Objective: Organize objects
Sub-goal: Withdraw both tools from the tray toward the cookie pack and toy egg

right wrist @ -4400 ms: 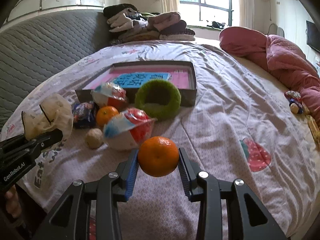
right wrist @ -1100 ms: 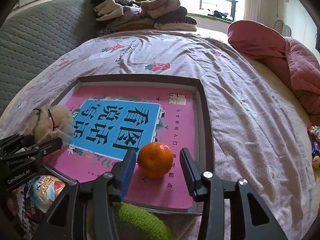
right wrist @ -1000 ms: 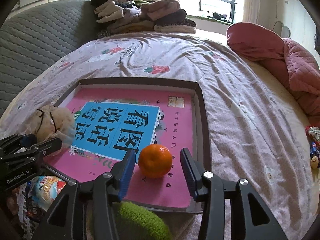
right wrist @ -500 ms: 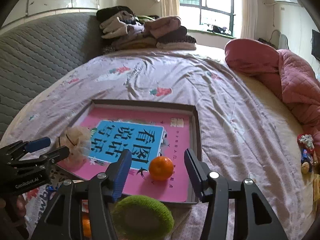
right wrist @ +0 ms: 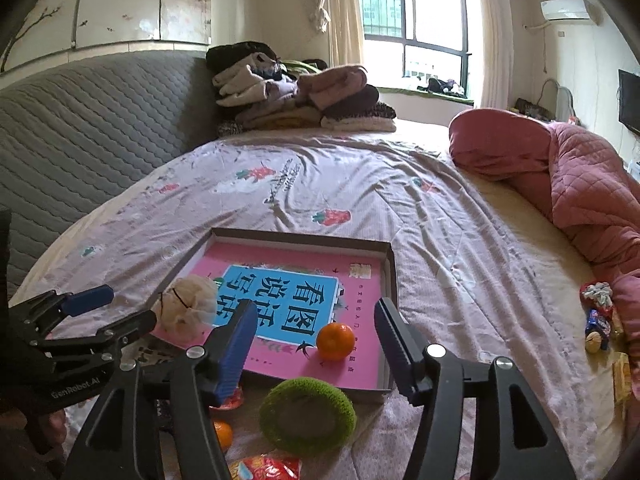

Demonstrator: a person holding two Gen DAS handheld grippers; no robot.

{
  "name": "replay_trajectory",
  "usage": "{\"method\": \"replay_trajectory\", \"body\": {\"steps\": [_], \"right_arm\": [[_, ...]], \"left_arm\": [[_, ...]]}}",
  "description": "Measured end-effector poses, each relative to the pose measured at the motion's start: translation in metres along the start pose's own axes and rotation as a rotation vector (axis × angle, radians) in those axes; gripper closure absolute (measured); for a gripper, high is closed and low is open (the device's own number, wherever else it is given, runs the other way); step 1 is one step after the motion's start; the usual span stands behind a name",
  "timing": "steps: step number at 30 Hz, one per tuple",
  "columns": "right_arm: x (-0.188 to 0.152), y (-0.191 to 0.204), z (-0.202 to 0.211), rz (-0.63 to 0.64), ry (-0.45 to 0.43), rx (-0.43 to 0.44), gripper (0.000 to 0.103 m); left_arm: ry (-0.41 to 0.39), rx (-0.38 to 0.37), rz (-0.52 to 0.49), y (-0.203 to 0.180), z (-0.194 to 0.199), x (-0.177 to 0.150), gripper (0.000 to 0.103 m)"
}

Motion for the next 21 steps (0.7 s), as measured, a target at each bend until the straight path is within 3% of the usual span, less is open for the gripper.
{"method": "replay_trajectory", "body": {"steps": [21], "right_arm": [[-0.005,0.013,0.057,0.021,-0.049,-0.012,0.041]], "left_arm": [[-0.041,-0.013,-0.038,-0.02,0.055,-0.023,0.032]]}}
Point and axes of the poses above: each gripper's, at about its wrist camera, not at the fingertips, and z roughly against the way its jaws point, y to its left, x to its top, the point moved 7 cm from there along -z, roughly the way its jaws point, and after that the axes turned 6 degrees about z, right-handed, at the moved point
